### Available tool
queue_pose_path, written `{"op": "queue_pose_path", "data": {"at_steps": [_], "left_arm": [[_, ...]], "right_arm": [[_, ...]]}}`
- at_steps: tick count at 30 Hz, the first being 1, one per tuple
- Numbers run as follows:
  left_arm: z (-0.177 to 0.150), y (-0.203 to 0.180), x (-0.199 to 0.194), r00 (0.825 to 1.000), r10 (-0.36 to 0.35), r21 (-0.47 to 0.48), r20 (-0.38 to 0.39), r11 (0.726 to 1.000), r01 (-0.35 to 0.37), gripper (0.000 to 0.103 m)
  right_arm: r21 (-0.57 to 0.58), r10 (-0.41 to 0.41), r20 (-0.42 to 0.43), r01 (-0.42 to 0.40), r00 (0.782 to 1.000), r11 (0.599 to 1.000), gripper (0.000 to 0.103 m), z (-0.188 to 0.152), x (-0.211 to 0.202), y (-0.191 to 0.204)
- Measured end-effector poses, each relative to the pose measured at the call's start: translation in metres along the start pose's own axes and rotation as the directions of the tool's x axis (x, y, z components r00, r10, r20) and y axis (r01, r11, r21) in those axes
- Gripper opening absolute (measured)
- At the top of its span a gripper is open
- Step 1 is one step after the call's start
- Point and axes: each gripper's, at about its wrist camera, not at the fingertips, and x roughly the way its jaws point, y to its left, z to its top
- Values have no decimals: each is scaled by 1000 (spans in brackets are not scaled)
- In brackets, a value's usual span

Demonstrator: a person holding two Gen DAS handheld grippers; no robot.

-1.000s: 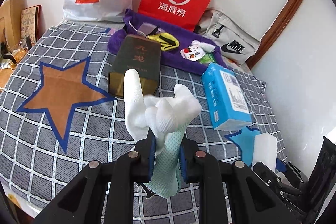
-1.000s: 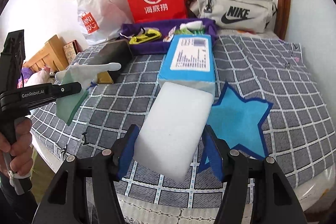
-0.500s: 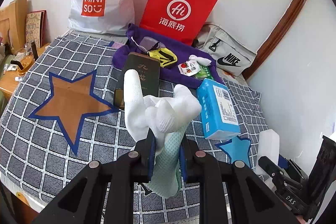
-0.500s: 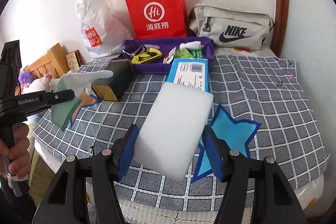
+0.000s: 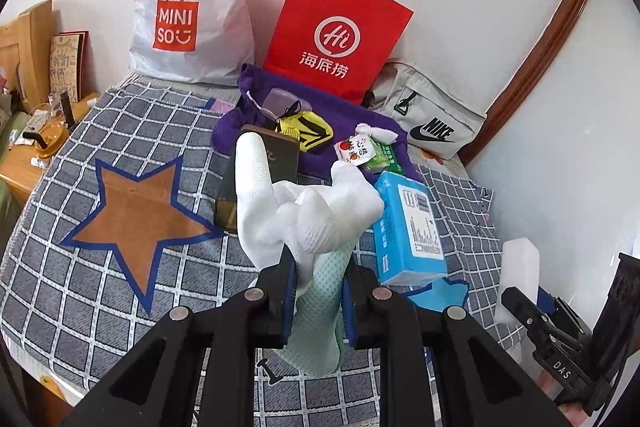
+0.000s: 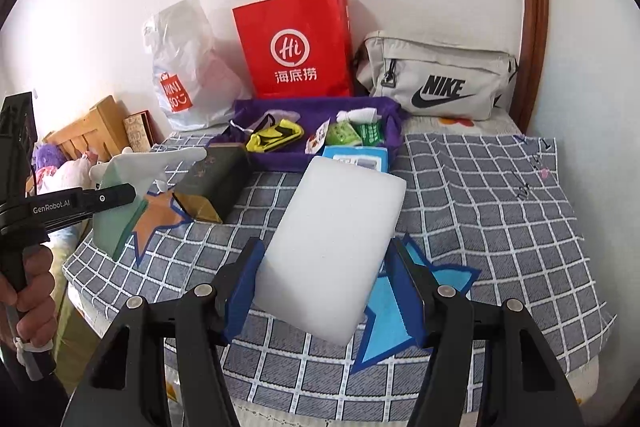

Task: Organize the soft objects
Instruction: 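Carry the glove in the left tool while the right tool carries the sponge to the purple towel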

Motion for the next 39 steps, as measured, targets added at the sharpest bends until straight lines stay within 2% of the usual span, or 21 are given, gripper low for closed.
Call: {"op": "queue_pose_path", "data": {"at_steps": [11, 23, 32, 39], "left_arm": [[26, 1, 0, 1000, 9, -1, 18, 1000, -9, 18], [62, -5, 15, 997, 79, 39, 25, 996, -80, 18], [88, -15, 34, 987, 156, 89, 39, 983, -159, 18], [105, -19, 55, 989, 149, 108, 14, 983, -149, 18]], "right_arm": [[-9, -10, 36, 10, 999, 1000, 61, 37, 6, -2], [6, -17, 50, 16, 999, 1000, 61, 81, 35, -9], [9, -18, 63, 17, 998, 1000, 61, 106, 55, -12], [13, -17, 60, 16, 998, 1000, 61, 122, 75, -15]]}}
